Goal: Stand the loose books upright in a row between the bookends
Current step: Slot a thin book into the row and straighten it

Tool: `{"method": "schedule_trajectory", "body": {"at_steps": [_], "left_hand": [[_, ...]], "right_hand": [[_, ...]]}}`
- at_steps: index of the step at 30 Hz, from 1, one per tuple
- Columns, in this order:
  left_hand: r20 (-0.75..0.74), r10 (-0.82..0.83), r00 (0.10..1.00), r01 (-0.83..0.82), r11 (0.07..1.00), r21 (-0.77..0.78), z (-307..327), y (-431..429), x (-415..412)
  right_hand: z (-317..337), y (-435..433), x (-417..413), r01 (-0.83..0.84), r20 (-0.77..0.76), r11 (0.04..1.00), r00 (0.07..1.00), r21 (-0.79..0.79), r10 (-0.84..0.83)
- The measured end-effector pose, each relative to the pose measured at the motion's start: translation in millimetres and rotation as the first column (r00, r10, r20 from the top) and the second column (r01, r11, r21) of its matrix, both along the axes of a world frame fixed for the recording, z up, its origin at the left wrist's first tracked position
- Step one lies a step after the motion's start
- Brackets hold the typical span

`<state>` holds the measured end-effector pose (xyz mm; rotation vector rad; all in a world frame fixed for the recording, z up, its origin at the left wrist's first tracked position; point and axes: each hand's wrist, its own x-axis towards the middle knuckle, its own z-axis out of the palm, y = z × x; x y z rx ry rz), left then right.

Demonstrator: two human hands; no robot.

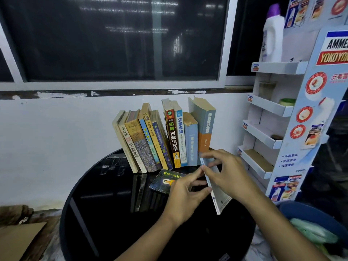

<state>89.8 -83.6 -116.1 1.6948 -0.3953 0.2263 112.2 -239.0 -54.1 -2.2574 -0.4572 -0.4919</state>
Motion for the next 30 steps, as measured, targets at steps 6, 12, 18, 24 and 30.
{"method": "schedule_trajectory", "body": {"at_steps": [6, 12, 18, 24, 30], "left_hand": [[0.062, 0.017, 0.998, -0.018, 1.000, 0.005, -9, -27, -4], [0.119, 0.042, 0.992, -0.037, 0.998, -0.043, -6, -41, -9], [0.173, 0.018, 0.985, -0.008, 0.998, -0.057, 1, -45, -16], [0.202, -0.011, 0.979, 0.018, 0.999, -0.033, 7, -44, -17], [0.162, -0.001, 0.987, -0.003, 1.000, 0.021, 12, -28, -10]], "right_hand": [[-4, -10, -5, 0.143, 0.027, 0.988, 0.989, 0.053, -0.145], [2, -17, -12, 0.164, 0.111, 0.986, 0.980, 0.034, -0.166], [9, -16, -22, 0.213, 0.204, 0.976, 0.954, 0.046, -0.218], [15, -15, -26, 0.254, 0.276, 0.964, 0.924, 0.076, -0.265], [23, -13, -23, 0.302, 0.307, 0.950, 0.900, 0.074, -0.310]]}}
